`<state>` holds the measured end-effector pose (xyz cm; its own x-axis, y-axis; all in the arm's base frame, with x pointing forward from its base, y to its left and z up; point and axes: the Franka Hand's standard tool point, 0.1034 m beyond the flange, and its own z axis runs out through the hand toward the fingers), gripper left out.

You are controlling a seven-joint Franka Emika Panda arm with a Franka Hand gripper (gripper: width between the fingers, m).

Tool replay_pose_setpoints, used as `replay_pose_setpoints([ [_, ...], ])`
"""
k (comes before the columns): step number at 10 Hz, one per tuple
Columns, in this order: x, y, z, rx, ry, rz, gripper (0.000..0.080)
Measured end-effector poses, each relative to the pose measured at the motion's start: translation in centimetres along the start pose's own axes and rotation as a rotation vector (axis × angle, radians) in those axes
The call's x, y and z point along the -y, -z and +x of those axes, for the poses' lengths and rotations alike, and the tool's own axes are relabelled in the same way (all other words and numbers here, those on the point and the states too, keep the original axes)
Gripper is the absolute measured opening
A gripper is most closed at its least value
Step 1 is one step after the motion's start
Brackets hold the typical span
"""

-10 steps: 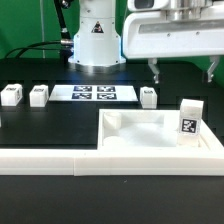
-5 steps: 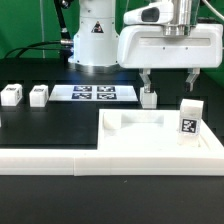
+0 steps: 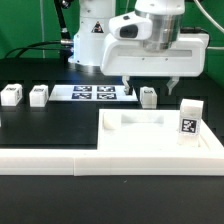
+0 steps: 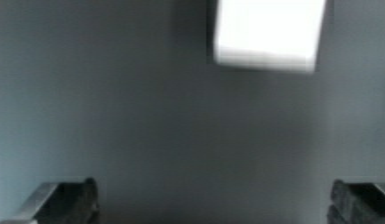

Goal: Assemble square table

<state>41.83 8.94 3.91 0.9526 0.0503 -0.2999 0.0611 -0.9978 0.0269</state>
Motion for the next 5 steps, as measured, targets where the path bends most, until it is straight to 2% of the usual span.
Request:
replay_pose_setpoints([
  [2, 0.85, 0.57, 0.14, 0.129, -0.019, 0.001, 0.0648],
  [5, 0.30, 0.34, 0.09, 0.287, -0.033, -0.006, 0.0648],
])
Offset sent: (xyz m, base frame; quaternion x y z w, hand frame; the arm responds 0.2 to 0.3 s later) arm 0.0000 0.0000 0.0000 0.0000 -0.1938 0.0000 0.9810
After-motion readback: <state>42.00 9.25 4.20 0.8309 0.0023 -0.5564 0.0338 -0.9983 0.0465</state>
